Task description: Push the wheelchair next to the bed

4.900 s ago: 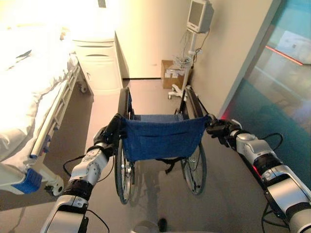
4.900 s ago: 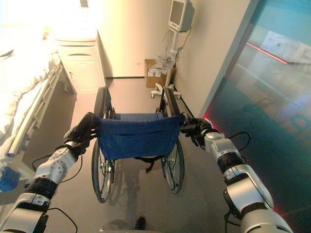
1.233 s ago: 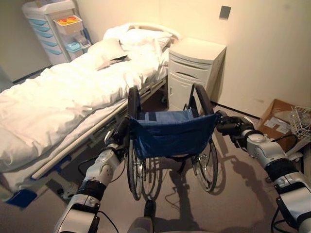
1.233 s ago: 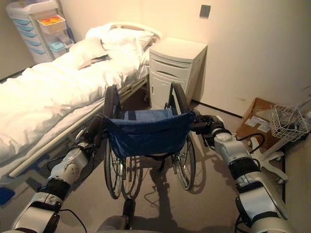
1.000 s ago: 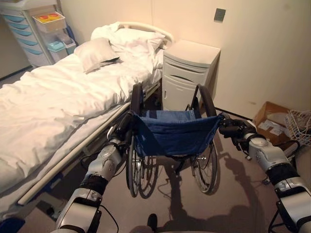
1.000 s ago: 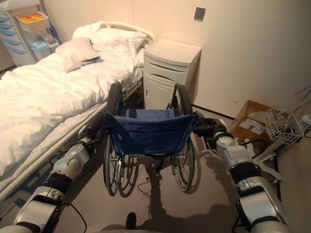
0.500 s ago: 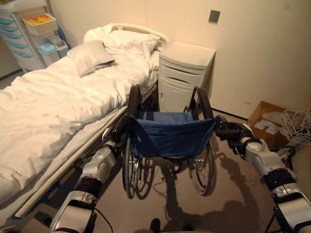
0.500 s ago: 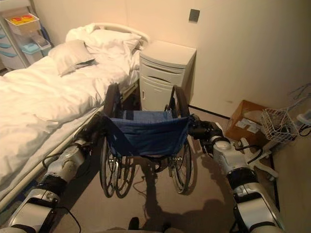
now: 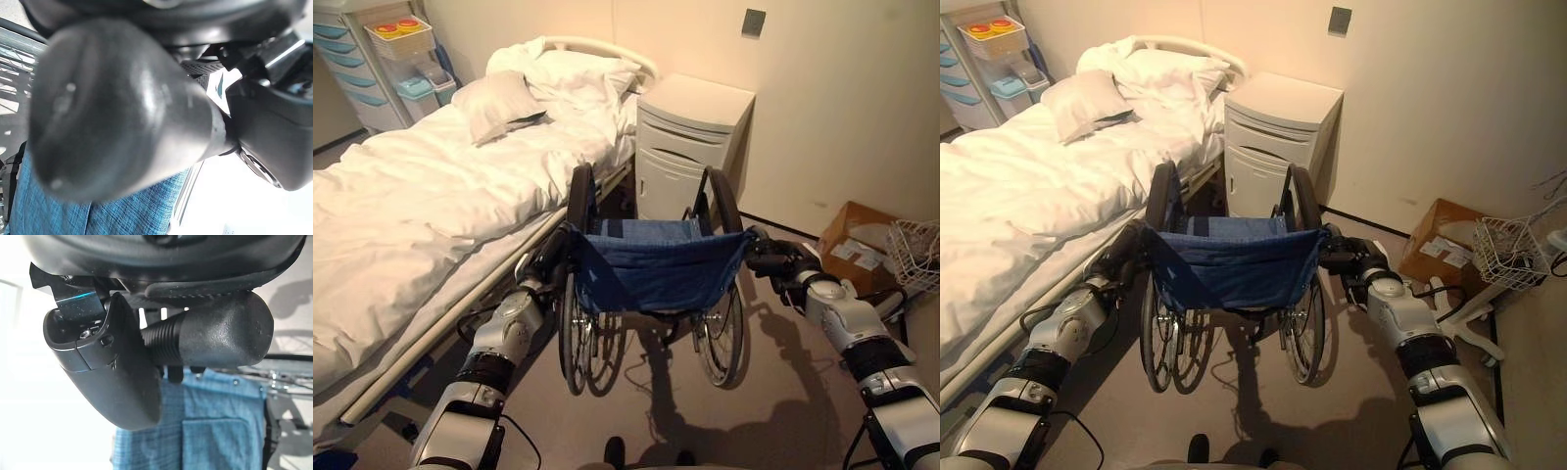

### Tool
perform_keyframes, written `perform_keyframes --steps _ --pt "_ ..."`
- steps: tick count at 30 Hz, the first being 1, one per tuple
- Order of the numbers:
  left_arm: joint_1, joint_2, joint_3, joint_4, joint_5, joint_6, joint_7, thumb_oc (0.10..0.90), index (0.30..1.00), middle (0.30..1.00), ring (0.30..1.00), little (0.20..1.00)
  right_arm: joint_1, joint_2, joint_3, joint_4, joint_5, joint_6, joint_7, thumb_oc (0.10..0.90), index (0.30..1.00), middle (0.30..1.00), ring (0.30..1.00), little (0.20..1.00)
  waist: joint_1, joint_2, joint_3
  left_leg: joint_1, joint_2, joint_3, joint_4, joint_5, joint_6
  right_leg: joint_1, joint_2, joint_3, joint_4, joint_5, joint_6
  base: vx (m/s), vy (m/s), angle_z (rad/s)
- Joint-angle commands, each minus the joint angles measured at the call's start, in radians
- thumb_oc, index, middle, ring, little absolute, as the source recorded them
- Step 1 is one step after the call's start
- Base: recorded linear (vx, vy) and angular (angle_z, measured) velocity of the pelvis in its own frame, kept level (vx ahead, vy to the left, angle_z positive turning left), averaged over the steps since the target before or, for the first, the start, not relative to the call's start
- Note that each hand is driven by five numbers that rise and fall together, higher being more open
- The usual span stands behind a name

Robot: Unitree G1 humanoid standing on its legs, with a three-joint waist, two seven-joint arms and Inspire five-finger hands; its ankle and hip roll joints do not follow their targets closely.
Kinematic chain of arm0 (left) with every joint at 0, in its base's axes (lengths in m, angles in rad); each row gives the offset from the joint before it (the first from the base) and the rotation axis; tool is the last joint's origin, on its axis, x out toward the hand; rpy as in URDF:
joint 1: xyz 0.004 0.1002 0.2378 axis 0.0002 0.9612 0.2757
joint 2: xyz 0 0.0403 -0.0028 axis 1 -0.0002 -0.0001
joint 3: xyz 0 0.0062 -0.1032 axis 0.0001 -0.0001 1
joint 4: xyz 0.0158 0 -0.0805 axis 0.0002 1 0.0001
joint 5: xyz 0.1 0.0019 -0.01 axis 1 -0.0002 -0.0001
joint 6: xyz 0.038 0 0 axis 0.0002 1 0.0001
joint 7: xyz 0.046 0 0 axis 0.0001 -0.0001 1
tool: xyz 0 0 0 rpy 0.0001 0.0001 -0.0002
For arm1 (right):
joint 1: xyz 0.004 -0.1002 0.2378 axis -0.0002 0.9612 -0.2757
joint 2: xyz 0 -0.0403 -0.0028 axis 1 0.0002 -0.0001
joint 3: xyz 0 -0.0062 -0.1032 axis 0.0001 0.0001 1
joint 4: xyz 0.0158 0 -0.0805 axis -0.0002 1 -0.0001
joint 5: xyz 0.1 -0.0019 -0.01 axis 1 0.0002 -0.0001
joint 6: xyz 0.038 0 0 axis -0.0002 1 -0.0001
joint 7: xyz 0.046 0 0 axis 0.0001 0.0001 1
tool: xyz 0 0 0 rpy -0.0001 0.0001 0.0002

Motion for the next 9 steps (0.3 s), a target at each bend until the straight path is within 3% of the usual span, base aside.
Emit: perform_keyframes --steps 1,3,4,5,9 --pt "-0.095 -0.023 -0.014 -0.005 0.039 -0.054 0.058 0.400 0.300 0.300 0.300 0.300 -0.108 0.134 0.047 -0.065 0.098 -0.088 0.058 0.400 0.300 0.300 0.300 0.300 0.064 0.034 -0.079 0.100 -0.048 0.050 0.011 -0.058 -0.041 0.020 0.015 0.005 0.031 0.020 -0.007 0.00 0.000 0.00" --pt "-0.098 -0.019 -0.014 -0.001 0.033 -0.053 0.056 0.444 0.366 0.366 0.366 0.366 -0.108 0.130 0.045 -0.067 0.098 -0.086 0.052 0.400 0.300 0.300 0.300 0.300 0.061 0.035 -0.080 0.101 -0.048 0.052 0.011 -0.059 -0.042 0.024 0.016 0.006 0.028 0.019 -0.008 0.00 -0.006 0.02" --pt "-0.099 -0.018 -0.013 0.000 0.031 -0.051 0.058 0.560 0.540 0.540 0.540 0.540 -0.108 0.129 0.044 -0.072 0.102 -0.082 0.050 0.400 0.300 0.300 0.300 0.300 0.060 0.036 -0.081 0.102 -0.047 0.053 0.011 -0.060 -0.042 0.027 0.017 0.006 0.025 0.018 -0.009 0.00 -0.015 0.06" --pt "-0.098 -0.018 -0.013 -0.003 0.029 -0.048 0.067 0.800 0.900 0.900 0.900 0.900 -0.105 0.131 0.042 -0.081 0.107 -0.071 0.037 0.800 0.900 0.900 0.900 0.900 0.058 0.037 -0.083 0.103 -0.047 0.055 0.011 -0.061 -0.042 0.030 0.018 0.007 0.023 0.016 -0.010 0.00 -0.014 0.06" --pt "-0.102 -0.020 -0.016 0.002 0.022 -0.036 0.076 0.800 0.900 0.900 0.900 0.900 -0.096 0.133 0.037 -0.085 0.112 -0.065 0.034 0.800 0.900 0.900 0.900 0.900 0.054 0.038 -0.088 0.106 -0.048 0.057 0.011 -0.064 -0.042 0.034 0.019 0.008 0.022 0.012 -0.010 0.00 -0.003 0.01"
